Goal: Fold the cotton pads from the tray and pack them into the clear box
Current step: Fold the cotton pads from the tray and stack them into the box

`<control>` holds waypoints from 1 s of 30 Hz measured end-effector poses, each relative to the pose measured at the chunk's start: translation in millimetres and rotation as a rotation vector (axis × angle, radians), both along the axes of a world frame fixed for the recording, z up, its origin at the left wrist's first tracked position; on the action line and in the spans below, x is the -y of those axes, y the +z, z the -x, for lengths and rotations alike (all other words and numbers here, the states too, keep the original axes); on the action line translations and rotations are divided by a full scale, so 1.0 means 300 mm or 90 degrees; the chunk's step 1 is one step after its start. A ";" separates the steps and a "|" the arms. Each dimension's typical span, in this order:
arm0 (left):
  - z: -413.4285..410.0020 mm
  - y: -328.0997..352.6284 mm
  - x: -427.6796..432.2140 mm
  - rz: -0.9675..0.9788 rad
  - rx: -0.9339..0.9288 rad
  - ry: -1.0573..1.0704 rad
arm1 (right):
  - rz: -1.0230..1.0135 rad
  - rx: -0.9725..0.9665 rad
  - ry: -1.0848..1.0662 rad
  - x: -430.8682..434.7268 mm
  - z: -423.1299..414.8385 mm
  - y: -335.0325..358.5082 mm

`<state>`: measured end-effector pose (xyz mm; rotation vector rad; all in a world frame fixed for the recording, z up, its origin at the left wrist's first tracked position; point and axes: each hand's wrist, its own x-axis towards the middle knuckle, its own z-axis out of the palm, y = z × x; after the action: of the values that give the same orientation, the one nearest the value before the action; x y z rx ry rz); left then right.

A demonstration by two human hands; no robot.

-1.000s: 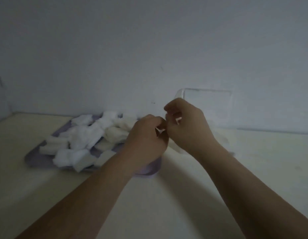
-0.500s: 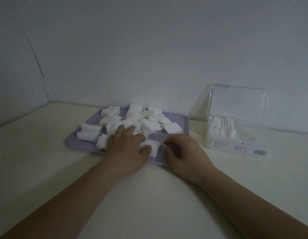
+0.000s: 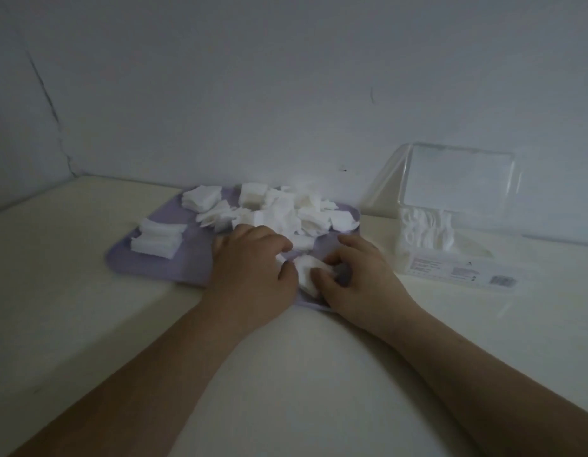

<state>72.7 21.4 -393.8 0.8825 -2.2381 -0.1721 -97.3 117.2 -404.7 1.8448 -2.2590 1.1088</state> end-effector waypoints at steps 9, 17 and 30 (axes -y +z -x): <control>0.006 -0.005 -0.016 -0.102 0.001 -0.054 | 0.101 0.114 0.088 -0.049 -0.029 0.038; 0.008 0.008 -0.017 -0.171 -0.033 -0.106 | 0.120 0.274 0.048 -0.041 -0.012 0.042; 0.076 0.026 -0.020 -0.159 0.137 -0.012 | 0.078 0.249 -0.102 -0.032 0.009 0.052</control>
<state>50.0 27.5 -386.1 1.0548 -2.4618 -0.3893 -100.1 126.8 -389.2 1.4749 -2.4076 1.6562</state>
